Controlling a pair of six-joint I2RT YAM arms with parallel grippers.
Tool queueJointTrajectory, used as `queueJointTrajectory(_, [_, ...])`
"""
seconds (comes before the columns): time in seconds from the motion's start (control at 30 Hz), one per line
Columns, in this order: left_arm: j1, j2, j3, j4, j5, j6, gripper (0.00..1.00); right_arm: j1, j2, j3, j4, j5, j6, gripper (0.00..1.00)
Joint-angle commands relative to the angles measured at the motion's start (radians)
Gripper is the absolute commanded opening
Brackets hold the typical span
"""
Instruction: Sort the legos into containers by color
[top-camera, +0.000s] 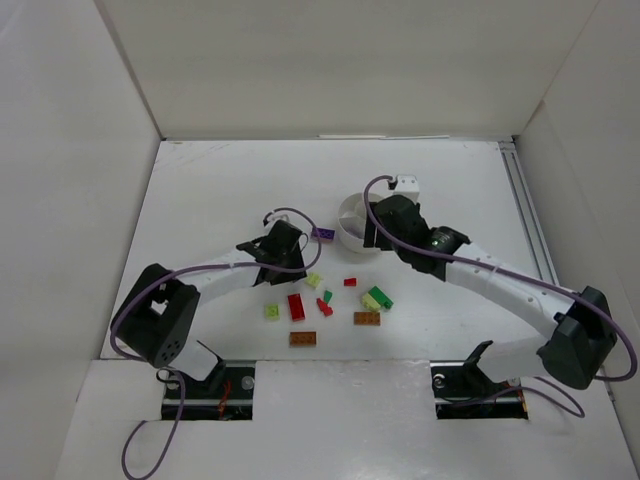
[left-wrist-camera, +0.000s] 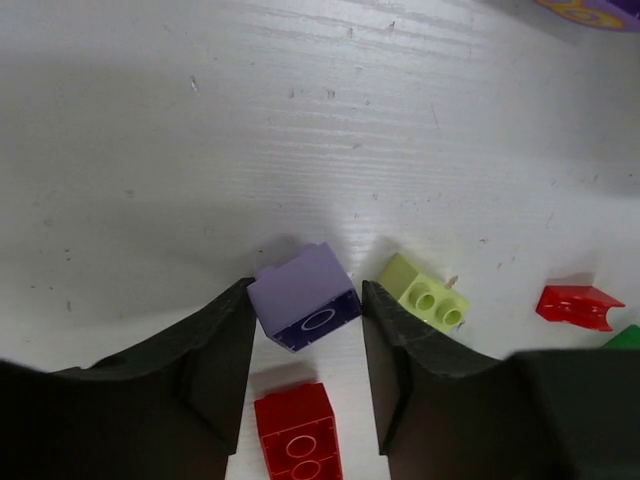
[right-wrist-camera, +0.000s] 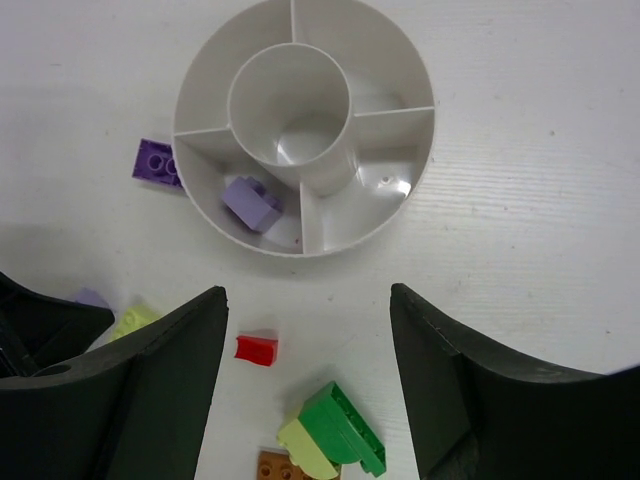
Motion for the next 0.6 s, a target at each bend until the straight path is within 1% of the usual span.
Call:
queueJointTrajectory(0.0, [-0.011, 0.013, 0.033, -0.029, -0.037, -0.002, 0.31, 0.006, -0.043, -0.016, -0.022, 0.049, 0.024, 0.71])
queueJointTrajectory(0.13, [-0.011, 0.001, 0.044, -0.038, -0.037, -0.012, 0.24, 0.006, -0.061, -0.026, -0.032, 0.049, 0.033, 0.71])
queueJointTrajectory(0.23, [-0.02, -0.026, 0.074, -0.047, -0.037, -0.001, 0.23, 0.006, -0.087, -0.036, -0.041, 0.049, 0.033, 0.71])
queueJointTrajectory(0.4, [-0.02, -0.092, 0.172, -0.012, 0.022, 0.071, 0.23, 0.006, -0.178, -0.055, -0.085, 0.11, 0.042, 0.71])
queueJointTrajectory(0.47, [-0.02, -0.08, 0.236, 0.031, 0.05, 0.114, 0.25, 0.006, -0.228, -0.067, -0.117, 0.13, 0.055, 0.71])
queueJointTrajectory(0.57, [-0.029, -0.034, 0.316, 0.063, 0.073, 0.151, 0.25, -0.017, -0.284, -0.09, -0.139, 0.152, 0.067, 0.71])
